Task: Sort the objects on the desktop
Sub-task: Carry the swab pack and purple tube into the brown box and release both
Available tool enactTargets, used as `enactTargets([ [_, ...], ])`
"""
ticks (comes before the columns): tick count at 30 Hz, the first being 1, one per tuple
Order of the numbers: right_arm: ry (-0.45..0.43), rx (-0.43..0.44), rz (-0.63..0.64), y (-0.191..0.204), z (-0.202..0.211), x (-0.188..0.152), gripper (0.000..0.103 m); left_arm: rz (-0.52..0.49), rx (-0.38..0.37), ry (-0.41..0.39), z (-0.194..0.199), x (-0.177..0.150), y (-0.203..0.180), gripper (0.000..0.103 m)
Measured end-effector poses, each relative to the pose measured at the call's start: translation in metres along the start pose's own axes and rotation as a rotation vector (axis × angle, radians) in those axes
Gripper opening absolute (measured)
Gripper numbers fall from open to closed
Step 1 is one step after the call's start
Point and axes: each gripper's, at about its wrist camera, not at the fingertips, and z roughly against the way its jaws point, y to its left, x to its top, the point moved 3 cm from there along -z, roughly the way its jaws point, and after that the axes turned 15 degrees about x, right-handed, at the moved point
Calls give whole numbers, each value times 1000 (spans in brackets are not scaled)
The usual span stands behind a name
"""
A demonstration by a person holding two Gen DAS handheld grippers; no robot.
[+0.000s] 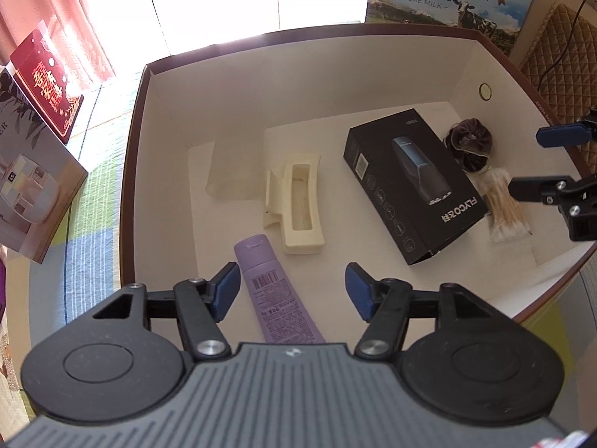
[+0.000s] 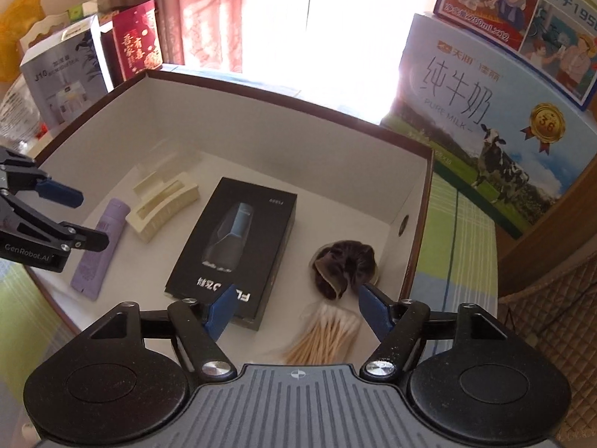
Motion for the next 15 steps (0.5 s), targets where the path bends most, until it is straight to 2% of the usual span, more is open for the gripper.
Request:
enactTargets([
  [4,11,30,6,4,3,-3,79,-4,-2,-9,5,2,-2,69],
  [7,5,42,-5,5,8,-5,81,-11,-11,-18,12,3,-5,70],
  [11,-20,75,-56,6,15,-6,90,-18,-10,-37,21,2,-8,73],
  [15,-24,96,-78,12,23,-8,93,-10,-11,-44,32,0,-8,77],
])
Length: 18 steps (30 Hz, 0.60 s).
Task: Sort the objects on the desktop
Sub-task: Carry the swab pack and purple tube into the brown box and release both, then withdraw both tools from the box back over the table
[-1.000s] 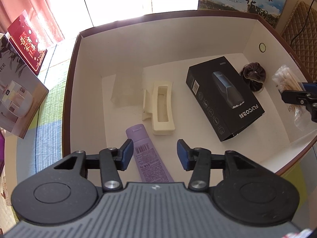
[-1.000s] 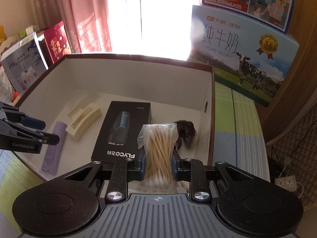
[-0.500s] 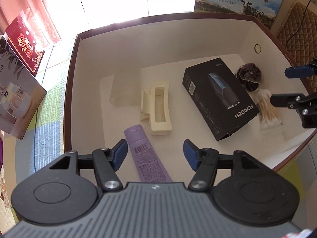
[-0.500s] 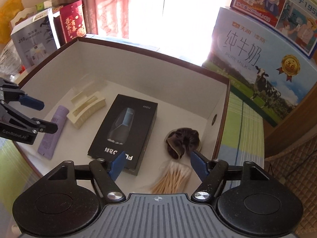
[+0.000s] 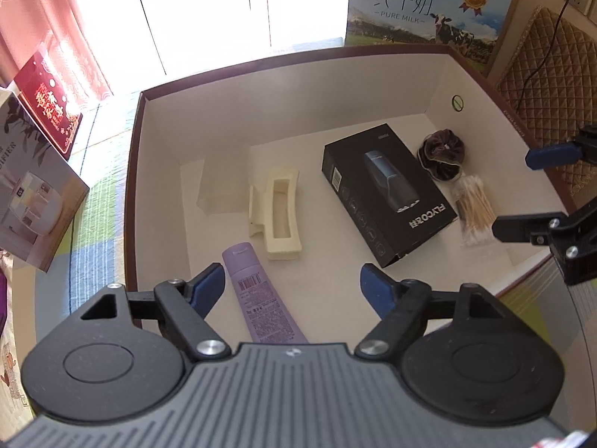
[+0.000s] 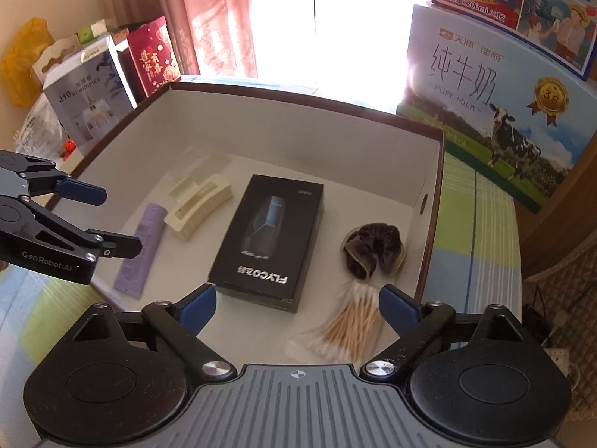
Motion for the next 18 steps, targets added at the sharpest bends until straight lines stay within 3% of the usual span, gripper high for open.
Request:
enactTargets([
  [18,-147,39,-23,48,54,-17,98,41,24,-109,75,-16,7,86],
])
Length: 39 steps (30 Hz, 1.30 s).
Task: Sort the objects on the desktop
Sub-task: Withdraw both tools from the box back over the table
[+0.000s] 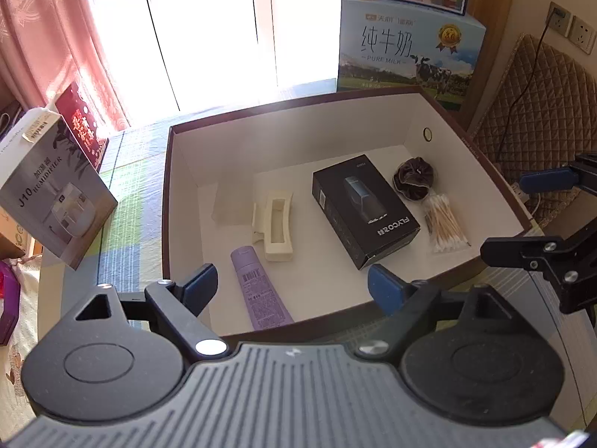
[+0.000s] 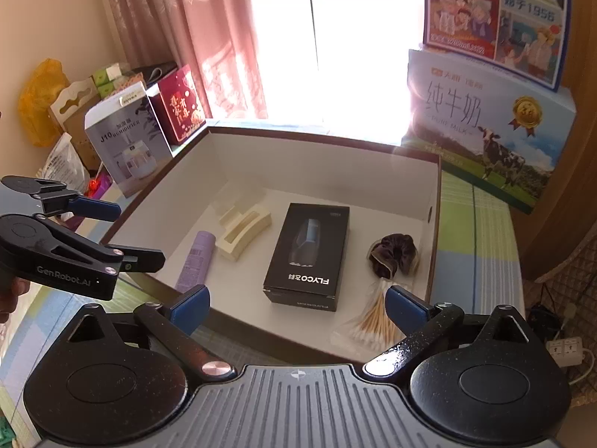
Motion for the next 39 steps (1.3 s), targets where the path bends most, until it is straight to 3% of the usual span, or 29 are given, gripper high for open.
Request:
enactTargets([
  [17,-54,-10,-7,40,43,-35,99,10,12,-92,59,-38,5,87],
  [32,-57,-17,-65,66,59,-95,99,-3,34,-72,81,-109,5,87],
  [39,-42,-16,-88,75,58,-116,99,14,31,-27,83,-135,7,87],
])
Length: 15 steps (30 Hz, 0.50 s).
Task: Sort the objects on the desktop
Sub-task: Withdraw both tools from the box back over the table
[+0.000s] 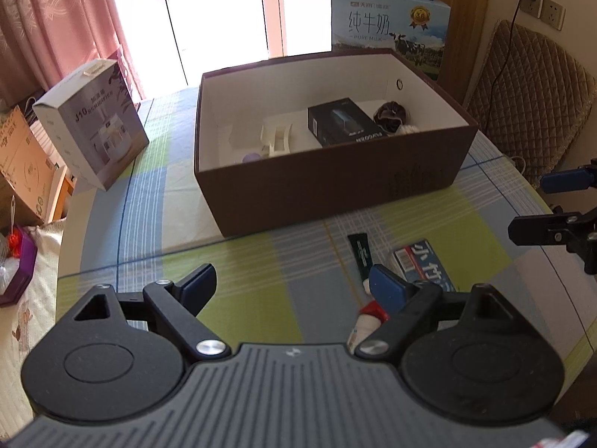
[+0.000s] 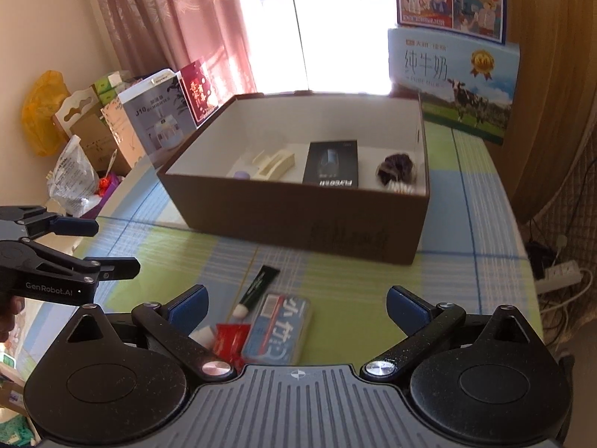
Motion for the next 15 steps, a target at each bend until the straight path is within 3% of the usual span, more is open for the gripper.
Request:
enactTargets([
  [15,94,18,-62,4,-21,-39,99,-14,-29,75,-7,-40,-7,86],
])
